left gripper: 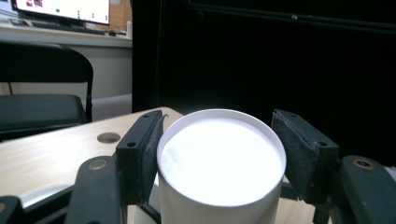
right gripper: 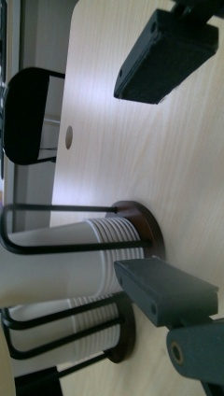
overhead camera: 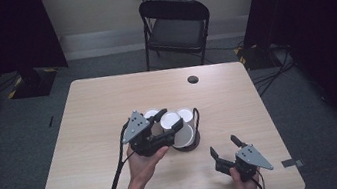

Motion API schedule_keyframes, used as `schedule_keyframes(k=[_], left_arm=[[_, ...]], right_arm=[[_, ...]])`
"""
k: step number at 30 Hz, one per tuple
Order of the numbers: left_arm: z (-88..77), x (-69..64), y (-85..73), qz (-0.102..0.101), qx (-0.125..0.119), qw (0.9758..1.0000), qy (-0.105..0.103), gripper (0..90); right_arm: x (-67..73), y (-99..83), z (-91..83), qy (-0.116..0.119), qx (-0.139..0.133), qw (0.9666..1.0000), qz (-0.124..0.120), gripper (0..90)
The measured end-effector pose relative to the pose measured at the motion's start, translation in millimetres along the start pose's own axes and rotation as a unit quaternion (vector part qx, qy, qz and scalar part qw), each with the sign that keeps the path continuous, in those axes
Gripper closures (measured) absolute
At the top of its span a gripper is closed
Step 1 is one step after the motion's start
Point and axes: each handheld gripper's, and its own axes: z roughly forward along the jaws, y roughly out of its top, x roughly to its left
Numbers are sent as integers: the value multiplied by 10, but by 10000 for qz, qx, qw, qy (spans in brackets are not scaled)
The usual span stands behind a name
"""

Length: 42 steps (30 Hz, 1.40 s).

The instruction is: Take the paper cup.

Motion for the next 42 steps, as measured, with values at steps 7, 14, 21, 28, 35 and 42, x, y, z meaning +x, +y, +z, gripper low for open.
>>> schedule_keyframes(k=[7,14,21,28,35,42], left_arm=[[-142,20,-48,-280,-85,9995,-70,359],[-294,53,-101,-670,-171,9975,-145,359],[-357,125,-273,-1104,-102,9936,-212,359],[-428,149,-400,-1347,-50,9902,-369,359],[-514,124,-513,-1629,-46,9862,-310,361],[-546,122,-615,-2156,-15,9750,-534,361]], right_arm=[[85,15,36,224,196,9993,-235,151],[236,12,28,661,80,9974,-292,188],[485,33,58,1119,-85,9929,-384,281],[639,95,39,1323,-498,9879,-633,400],[754,108,61,1766,-751,9777,-857,497],[840,116,86,1953,-904,9716,-982,559]])
